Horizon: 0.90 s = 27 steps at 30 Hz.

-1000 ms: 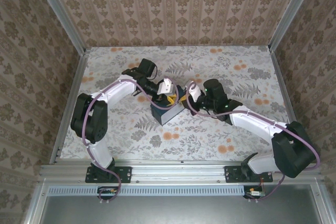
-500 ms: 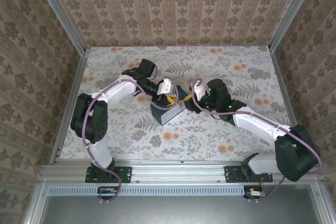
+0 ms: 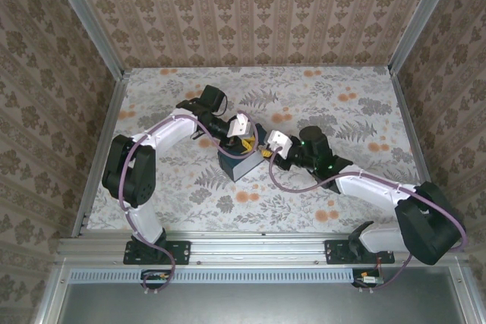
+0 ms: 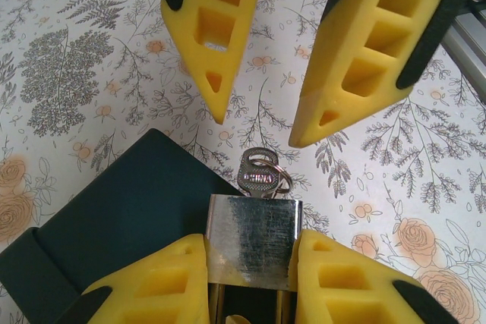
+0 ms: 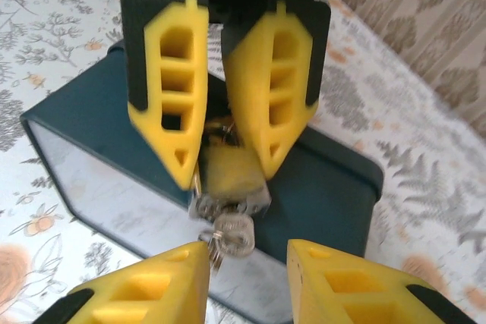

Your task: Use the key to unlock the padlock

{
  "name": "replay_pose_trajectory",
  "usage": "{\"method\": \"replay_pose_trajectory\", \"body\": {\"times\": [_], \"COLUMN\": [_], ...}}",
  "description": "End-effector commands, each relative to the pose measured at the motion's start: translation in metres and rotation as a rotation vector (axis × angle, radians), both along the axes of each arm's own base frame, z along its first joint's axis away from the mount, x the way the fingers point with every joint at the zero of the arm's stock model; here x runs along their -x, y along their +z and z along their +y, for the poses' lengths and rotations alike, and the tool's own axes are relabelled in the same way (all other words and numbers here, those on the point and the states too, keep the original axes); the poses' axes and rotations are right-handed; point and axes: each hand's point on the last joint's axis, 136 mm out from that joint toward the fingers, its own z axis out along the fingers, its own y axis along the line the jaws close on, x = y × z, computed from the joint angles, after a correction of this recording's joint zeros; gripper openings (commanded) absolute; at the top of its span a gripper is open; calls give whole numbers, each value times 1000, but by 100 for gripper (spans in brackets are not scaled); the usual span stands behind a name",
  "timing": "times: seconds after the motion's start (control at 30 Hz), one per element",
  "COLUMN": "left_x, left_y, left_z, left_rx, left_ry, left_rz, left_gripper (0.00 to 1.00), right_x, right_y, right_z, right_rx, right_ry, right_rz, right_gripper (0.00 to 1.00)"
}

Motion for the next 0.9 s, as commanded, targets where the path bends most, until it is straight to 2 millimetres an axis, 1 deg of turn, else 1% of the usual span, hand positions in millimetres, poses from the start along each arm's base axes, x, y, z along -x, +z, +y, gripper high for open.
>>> {"method": "replay_pose_trajectory", "body": {"times": [0.0,0.2,0.37,0.47,0.73,0.87], "left_x": [7,6,5,6,7,7], "left_y": [1,1,0,1,2,2], "left_z": [1,1,3,3,2,2], "left_rx": [19,20,15,17,23,23], "left_ry": [-21,-20,-17,-18,-22,-23], "left_rz": [38,39,38,37,42,43], "left_gripper": [12,12,12,12,12,12], "right_x": [-9,-5,1,0,-3,-5], "right_y": [10,-2,-5,-8,-16,-19], "right_z": [2,9,4,3,10,11], "right_rx": [44,92,104,115,147,157], "right_ry": [-17,18,18,17,32,32], "right_rz": [-138,-116,-106,-109,-127,-133], "right_gripper": [32,31,32,32,31,29]}}
